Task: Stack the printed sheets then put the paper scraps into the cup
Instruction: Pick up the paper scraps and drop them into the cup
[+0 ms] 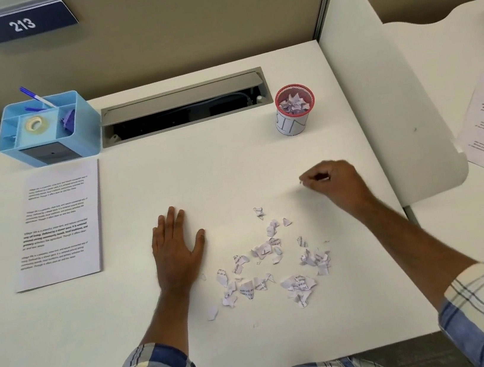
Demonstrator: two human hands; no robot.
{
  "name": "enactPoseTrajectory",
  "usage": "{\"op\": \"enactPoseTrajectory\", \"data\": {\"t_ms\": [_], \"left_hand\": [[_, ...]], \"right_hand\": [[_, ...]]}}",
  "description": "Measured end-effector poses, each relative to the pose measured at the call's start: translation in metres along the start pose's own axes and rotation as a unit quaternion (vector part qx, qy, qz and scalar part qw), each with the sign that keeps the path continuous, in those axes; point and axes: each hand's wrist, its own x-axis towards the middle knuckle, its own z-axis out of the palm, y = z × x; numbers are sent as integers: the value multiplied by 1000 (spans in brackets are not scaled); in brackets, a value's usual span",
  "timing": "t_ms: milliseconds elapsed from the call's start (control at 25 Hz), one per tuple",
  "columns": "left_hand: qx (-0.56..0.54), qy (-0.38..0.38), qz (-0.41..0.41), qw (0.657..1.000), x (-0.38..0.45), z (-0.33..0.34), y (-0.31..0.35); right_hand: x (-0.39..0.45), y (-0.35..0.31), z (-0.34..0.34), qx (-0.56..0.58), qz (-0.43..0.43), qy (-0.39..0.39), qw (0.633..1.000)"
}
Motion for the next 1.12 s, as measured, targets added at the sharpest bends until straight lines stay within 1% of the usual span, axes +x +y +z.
{"op": "enactPoseTrajectory", "data": {"t_ms": [160, 280, 360, 480, 560, 640, 720, 800, 960, 1120], "left_hand": [[-1, -4, -2, 1000, 0, 0, 0], [3, -7, -6, 1000, 0, -1, 1], [4, -7, -6, 1000, 0, -1, 0], [2, 0, -5, 1000, 0, 0, 1], [2, 0, -6, 1000, 0, 1, 0], [3, -1, -8, 1000, 0, 1, -1], [1, -1, -7, 1000, 0, 0, 0], [1, -1, -6, 1000, 0, 0, 1], [-4, 6, -6, 1000, -1, 0, 1], [-1, 13, 1, 1000, 0, 0, 1]], "right_hand": [[75, -33, -21, -7, -41, 33, 999], [127, -52, -30, -52, -82, 78, 992], [152, -59, -32, -85, -84, 90, 989], [165, -58, -32, -123, -69, 83, 987], [162, -53, -32, -131, -87, 124, 980], [152, -48, -33, -97, -96, 162, 977], [131, -43, -32, -47, -89, 173, 980], [103, -31, -27, -22, -74, 150, 986], [31, 7, -3, -35, 7, 19, 999], [-37, 35, 8, -89, 34, -98, 991]]}}
